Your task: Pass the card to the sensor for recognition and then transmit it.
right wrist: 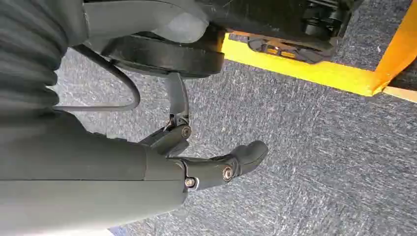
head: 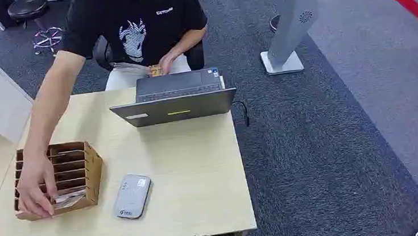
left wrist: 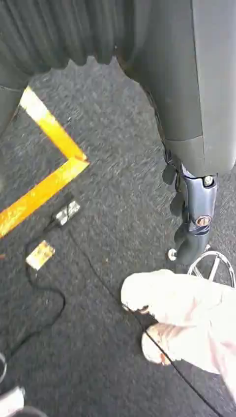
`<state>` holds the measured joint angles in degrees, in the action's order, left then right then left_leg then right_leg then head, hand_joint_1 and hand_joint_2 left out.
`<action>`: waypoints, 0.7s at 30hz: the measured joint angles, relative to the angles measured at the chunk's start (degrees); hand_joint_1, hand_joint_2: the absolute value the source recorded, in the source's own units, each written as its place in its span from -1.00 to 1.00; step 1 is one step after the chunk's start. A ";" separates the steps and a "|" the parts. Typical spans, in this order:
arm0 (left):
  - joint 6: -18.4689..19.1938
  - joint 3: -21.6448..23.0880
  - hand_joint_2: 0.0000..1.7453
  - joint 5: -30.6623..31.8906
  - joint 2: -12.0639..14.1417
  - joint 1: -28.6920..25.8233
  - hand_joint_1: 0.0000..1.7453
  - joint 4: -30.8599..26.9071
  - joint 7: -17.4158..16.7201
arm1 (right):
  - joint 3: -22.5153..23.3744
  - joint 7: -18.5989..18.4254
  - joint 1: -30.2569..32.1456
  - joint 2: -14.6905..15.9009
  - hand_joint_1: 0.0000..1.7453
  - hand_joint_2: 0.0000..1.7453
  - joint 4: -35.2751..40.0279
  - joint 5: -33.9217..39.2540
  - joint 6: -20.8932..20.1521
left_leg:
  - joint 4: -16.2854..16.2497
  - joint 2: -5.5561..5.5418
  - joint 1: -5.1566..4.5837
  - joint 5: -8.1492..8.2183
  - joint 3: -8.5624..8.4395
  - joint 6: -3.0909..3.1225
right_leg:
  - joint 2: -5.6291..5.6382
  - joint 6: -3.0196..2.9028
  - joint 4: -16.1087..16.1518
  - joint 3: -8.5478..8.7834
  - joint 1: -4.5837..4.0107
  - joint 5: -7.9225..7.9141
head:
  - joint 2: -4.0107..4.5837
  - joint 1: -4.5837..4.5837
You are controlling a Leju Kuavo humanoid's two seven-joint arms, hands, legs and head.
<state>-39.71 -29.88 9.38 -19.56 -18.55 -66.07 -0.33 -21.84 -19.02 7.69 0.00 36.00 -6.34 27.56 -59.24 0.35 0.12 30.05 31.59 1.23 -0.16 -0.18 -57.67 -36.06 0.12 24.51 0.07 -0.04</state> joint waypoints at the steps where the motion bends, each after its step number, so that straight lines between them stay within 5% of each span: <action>1: -0.02 -0.16 1.00 -0.48 0.02 0.01 -1.00 -0.57 0.18 | -0.11 -0.31 0.26 0.04 -1.00 1.00 0.48 0.00 0.09 | 0.00 0.00 0.00 0.00 0.00 0.00 | 0.00 0.00 0.00 0.00 0.00 0.00 | 0.00 0.02; 13: -0.05 -7.87 1.00 -7.26 0.39 1.16 -1.00 -10.65 11.39 | -2.01 -1.70 2.11 1.42 -1.00 1.00 4.88 -0.07 0.11 | 0.00 0.02 0.03 0.00 -0.01 -0.01 | 0.02 -0.02 0.00 0.00 -0.05 -0.01 | 0.00 0.02; 21: -0.11 -10.71 1.00 -11.17 0.57 1.29 -1.00 -24.80 18.80 | -3.76 -3.08 4.08 2.47 -1.00 1.00 8.22 0.02 -0.50 | 0.00 -0.02 0.04 -0.01 0.03 -0.01 | -0.03 -0.02 -0.01 0.02 -0.06 -0.01 | 0.00 0.00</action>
<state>-39.82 -40.59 -1.79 -18.99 -17.26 -90.87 18.47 -25.60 -22.10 11.77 2.47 44.22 -6.32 27.06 -59.24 0.33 0.16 30.04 31.62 1.22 -0.19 -0.20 -57.68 -36.05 0.07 24.51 0.07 -0.04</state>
